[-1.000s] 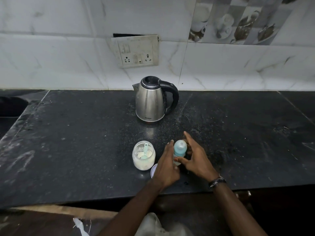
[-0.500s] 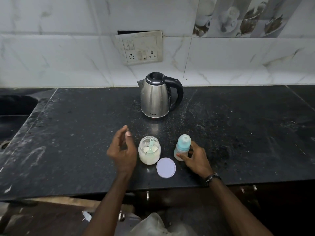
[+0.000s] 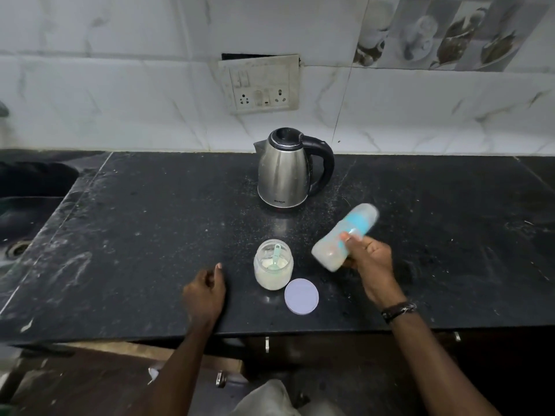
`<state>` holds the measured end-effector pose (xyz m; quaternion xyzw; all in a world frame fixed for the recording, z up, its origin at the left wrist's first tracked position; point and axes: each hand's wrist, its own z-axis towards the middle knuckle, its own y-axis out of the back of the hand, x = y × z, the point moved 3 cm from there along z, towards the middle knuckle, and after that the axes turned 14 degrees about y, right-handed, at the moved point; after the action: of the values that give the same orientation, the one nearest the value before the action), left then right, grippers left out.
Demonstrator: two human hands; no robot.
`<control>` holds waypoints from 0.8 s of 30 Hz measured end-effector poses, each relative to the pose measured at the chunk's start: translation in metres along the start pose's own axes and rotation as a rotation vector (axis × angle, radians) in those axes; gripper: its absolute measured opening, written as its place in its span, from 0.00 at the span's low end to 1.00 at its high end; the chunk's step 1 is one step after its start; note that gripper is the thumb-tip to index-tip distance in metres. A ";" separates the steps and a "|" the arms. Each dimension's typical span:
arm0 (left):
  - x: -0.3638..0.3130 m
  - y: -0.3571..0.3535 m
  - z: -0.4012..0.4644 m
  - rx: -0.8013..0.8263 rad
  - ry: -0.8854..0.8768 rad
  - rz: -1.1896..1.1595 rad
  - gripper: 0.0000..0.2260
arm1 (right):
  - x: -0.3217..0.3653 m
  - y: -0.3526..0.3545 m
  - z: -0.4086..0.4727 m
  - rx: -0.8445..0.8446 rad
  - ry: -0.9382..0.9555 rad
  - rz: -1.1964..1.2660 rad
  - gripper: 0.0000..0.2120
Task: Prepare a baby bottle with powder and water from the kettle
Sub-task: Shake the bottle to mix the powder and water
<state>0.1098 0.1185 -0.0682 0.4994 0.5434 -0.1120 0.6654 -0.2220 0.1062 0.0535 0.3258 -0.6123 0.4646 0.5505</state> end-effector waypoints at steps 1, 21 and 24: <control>-0.002 0.000 0.001 -0.004 -0.016 0.031 0.17 | -0.004 -0.003 -0.002 0.059 -0.002 -0.014 0.07; -0.008 0.002 -0.005 0.022 -0.059 0.013 0.21 | 0.012 -0.009 -0.009 -0.008 -0.026 0.159 0.18; -0.007 0.003 -0.001 0.010 -0.041 0.035 0.23 | 0.010 -0.011 -0.013 0.156 0.018 0.036 0.27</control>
<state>0.1082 0.1180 -0.0609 0.5095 0.5202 -0.1134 0.6760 -0.2088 0.1155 0.0650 0.3524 -0.5750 0.5236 0.5207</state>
